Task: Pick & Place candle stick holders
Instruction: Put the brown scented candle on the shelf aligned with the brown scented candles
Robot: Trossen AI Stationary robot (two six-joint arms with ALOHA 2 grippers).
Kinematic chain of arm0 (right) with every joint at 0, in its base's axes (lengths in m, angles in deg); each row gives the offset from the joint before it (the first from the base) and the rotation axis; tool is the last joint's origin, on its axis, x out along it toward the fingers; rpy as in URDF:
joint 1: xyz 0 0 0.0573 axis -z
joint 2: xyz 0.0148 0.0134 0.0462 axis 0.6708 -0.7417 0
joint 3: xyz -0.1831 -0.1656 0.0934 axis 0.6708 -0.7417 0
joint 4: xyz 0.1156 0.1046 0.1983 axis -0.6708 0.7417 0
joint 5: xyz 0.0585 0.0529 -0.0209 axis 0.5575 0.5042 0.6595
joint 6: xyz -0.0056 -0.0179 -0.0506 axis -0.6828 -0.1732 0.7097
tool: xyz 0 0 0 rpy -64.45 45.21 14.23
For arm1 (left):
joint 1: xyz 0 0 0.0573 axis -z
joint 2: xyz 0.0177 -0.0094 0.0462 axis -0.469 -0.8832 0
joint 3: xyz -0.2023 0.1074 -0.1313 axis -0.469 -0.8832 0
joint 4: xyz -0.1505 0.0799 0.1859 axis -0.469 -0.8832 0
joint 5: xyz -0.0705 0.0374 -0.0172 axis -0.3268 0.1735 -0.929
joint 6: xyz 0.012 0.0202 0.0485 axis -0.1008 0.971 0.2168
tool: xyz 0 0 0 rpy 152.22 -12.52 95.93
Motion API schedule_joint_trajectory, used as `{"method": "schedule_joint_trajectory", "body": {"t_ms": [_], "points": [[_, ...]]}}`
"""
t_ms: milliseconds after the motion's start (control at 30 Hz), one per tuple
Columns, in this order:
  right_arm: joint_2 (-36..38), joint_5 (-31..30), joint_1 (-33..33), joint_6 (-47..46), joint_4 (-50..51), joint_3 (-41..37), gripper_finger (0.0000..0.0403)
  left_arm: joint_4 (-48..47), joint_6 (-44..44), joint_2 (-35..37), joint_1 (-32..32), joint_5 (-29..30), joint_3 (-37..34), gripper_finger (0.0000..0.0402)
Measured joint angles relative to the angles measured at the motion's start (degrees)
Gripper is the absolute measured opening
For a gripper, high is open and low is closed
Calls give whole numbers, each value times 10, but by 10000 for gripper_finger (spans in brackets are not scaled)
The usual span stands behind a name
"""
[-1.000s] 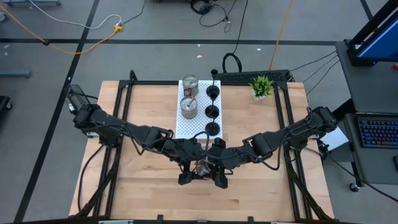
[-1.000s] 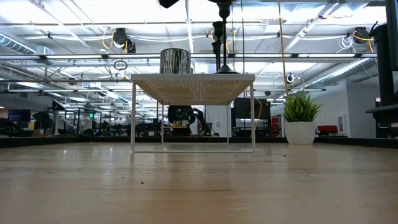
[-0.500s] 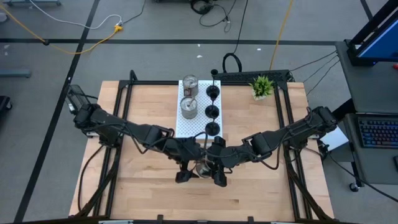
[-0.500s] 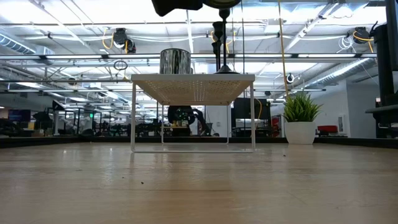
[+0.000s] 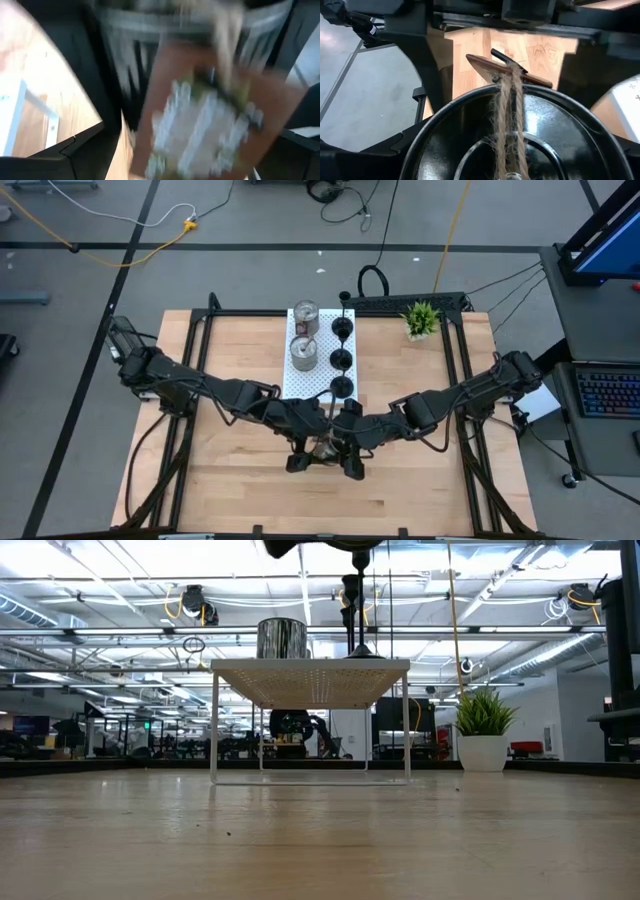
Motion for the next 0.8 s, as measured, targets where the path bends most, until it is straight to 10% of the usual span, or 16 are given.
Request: {"method": "schedule_joint_trajectory", "body": {"t_ms": [800], "points": [[3,14,-2,-5,-13,2,338,139,-36,-45,9,-34,-2,395]]}}
